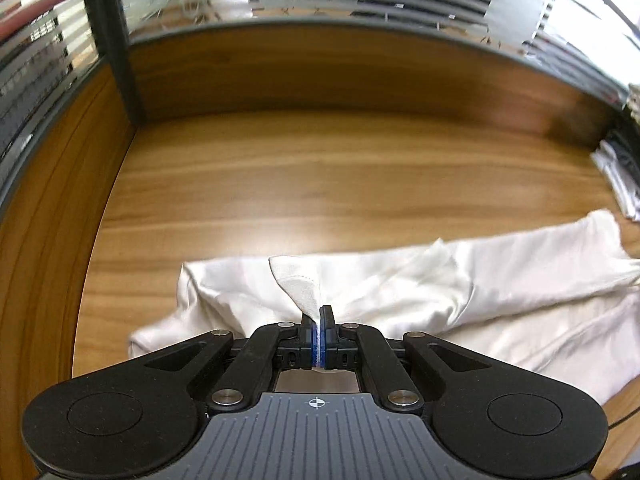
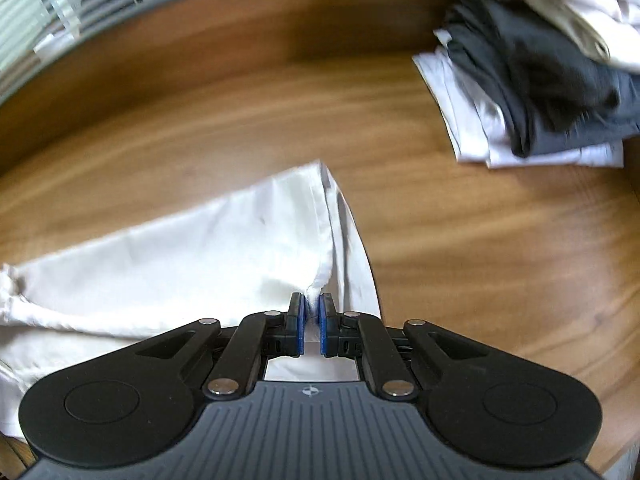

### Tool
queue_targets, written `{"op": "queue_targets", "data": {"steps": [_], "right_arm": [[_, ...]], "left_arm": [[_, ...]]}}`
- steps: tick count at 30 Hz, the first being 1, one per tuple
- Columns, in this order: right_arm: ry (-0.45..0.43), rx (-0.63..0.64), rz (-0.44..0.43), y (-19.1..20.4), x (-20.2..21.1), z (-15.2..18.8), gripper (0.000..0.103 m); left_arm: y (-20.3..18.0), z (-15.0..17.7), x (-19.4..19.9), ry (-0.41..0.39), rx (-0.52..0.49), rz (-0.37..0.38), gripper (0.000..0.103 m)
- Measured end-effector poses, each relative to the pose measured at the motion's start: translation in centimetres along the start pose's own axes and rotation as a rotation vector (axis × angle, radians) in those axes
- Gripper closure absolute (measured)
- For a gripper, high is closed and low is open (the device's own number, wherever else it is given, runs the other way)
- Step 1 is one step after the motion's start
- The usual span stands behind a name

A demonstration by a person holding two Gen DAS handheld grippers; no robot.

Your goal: Fold clothes

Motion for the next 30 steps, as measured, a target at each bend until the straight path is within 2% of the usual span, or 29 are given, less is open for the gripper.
{"op": "queue_targets", "data": {"steps": [4,8,11,12,14,18,22,26,30], "right_arm": [[0.017,-0.012,0.024,-0.5,-0.9,2.0,0.095],[0.002,-0.027,0.024,-0.8,0.4,3.3,0.095],[0.007,-0.019,0.038,-0.9,0.4,4.0,0.094],[0.017,-0.014,0.045,-0.9,0.1,4.2,0.090],[0.028,-0.002,0.056,-0.7,-0.1,4.5,0.088],[-0.008,0.050,0.050,0.9,1.4,4.4,0.077],[-0.009,0.132,-0.018,4.5,2.3,4.0,0.072],[0.008,0.246,-0.106,10.5,2.2,3.8,0.071],[0.024,0.363,-0.190,17.0,2.0,3.5,0.067]], "left_arm": [[0.3,0.3,0.1,-0.011,-0.002,-0.007,0.099],[0.8,0.2,1.1,-0.050,0.023,0.002,0.099],[0.6,1.0,0.2,-0.022,0.032,0.012,0.099],[0.5,1.3,-0.2,-0.010,0.032,0.007,0.099],[0.4,2.1,-0.7,0.007,0.029,0.005,0.099],[0.7,3.2,-0.8,0.001,0.049,0.020,0.098],[0.9,4.0,-0.4,-0.003,0.060,0.026,0.094],[1.1,4.6,-0.1,0.002,0.061,0.042,0.079],[1.5,4.8,0.2,0.003,0.066,0.052,0.076]]}}
Point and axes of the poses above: each gripper's, at about its wrist camera, not at the fingertips, and x roughly against the way its jaws point, y to its left, z to its underside, the point moved 9 cm from there along -x, roughly the way its jaws point, and after that the axes turned 12 degrees about y, right-handed, at the moved point
